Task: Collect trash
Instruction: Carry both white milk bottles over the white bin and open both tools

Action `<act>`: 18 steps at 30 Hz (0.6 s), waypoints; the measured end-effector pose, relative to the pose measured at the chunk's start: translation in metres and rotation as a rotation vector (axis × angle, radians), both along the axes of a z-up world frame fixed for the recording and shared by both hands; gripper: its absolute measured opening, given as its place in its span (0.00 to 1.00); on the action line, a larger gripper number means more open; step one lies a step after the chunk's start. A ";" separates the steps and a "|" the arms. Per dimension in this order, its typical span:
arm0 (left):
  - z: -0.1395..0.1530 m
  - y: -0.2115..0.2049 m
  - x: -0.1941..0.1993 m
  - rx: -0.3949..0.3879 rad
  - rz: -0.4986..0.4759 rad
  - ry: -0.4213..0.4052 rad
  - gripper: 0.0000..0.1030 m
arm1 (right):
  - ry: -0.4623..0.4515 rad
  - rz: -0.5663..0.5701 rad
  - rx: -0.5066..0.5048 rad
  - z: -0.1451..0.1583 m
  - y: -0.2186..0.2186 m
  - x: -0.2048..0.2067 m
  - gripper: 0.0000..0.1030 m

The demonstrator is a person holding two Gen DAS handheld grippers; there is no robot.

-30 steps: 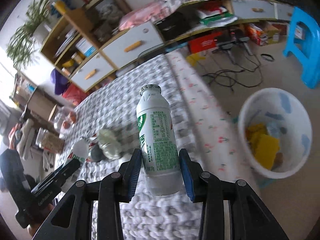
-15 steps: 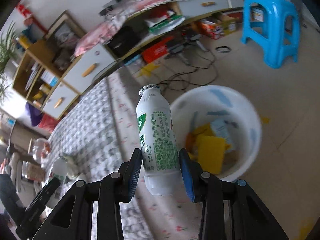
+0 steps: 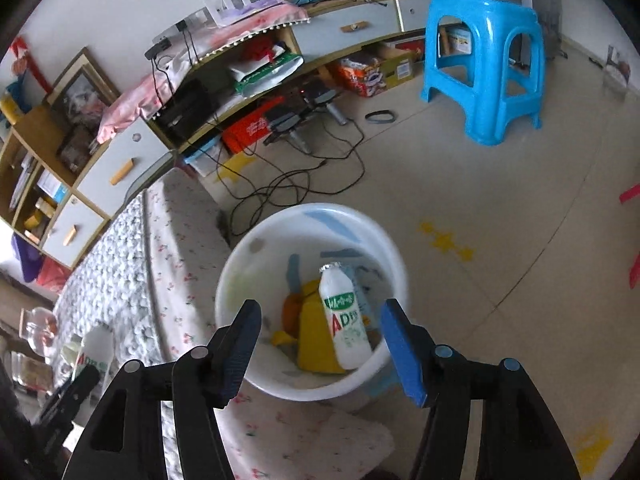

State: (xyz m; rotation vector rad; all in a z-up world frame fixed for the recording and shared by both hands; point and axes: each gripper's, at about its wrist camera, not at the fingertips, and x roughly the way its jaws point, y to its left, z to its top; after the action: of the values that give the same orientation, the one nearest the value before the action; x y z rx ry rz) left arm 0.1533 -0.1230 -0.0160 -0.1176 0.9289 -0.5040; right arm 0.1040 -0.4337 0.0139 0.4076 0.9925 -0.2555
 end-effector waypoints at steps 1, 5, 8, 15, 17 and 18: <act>0.000 -0.008 0.000 0.005 -0.014 -0.002 0.36 | 0.000 0.003 -0.015 0.001 -0.002 -0.003 0.62; -0.003 -0.041 0.004 0.014 -0.071 -0.002 0.36 | -0.001 0.001 -0.061 0.005 -0.013 -0.013 0.62; -0.006 -0.063 0.008 0.020 -0.107 0.004 0.36 | 0.001 -0.008 -0.069 0.006 -0.021 -0.021 0.62; -0.008 -0.106 0.017 0.053 -0.169 -0.023 0.36 | 0.005 -0.028 -0.075 0.004 -0.040 -0.035 0.62; -0.008 -0.113 0.019 0.058 -0.177 -0.029 0.36 | 0.002 -0.032 -0.070 0.005 -0.044 -0.037 0.62; -0.008 -0.116 0.021 0.060 -0.179 -0.033 0.36 | -0.001 -0.034 -0.066 0.006 -0.046 -0.037 0.62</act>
State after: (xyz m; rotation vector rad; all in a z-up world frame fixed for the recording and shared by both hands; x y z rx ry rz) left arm 0.1746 -0.2385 -0.0241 0.0287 0.9262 -0.6409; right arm 0.0667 -0.4796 0.0196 0.3643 0.9744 -0.3183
